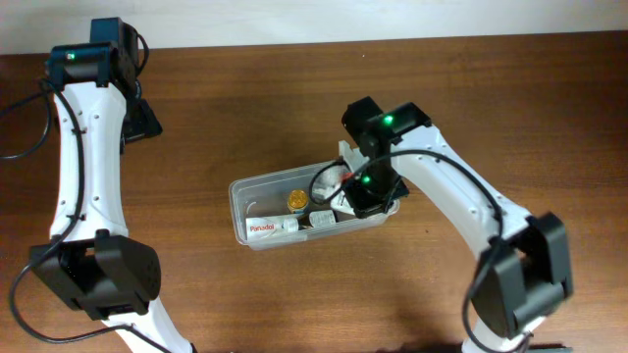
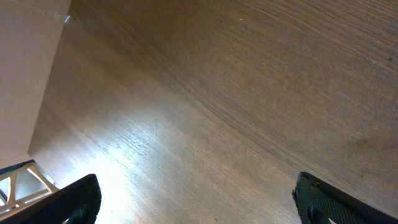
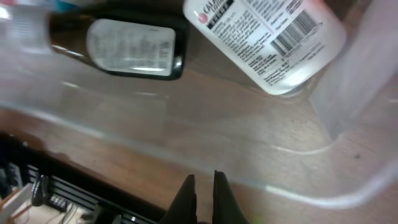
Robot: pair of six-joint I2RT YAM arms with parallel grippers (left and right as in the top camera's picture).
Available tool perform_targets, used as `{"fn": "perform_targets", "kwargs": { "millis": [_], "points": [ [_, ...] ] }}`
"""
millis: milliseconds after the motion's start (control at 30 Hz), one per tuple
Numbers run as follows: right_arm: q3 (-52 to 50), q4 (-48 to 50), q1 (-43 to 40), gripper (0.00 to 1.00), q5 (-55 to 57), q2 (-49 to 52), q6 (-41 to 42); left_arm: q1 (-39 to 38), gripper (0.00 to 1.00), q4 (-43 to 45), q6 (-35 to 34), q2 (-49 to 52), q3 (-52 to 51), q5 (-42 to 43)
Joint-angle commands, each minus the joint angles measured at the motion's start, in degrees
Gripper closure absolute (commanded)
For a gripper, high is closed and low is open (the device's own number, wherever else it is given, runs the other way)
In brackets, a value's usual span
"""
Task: Pack container
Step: 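Drag the clear container leftward and straighten it with the right gripper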
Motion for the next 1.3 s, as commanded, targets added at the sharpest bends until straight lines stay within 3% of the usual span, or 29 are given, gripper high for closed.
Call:
{"fn": "perform_targets", "kwargs": {
  "millis": [0,267,433,800,1267],
  "points": [
    [-0.09,-0.02,0.09,0.96,-0.50,-5.49,0.46,0.00,0.00,-0.04,-0.35,-0.39,0.15,-0.79],
    [-0.11,-3.02,1.40,0.96,-1.18,-7.19,0.42,0.00,0.00,-0.04,-0.37,-0.39,0.15,-0.79],
    [-0.11,-2.36,6.34,0.96,-3.06,-7.19,0.13,0.00,0.01,-0.04,-0.37,-0.39,0.15,-0.79],
    [-0.50,5.57,23.15,0.96,-2.64,-7.04,-11.17,0.00,0.01,-0.04,-0.37,-0.39,0.15,-0.79],
    [-1.20,14.64,30.27,0.96,-2.86,-0.79,-20.90,0.00,0.01,-0.04,-0.37,-0.39,0.15,-0.79]
  ]
}}
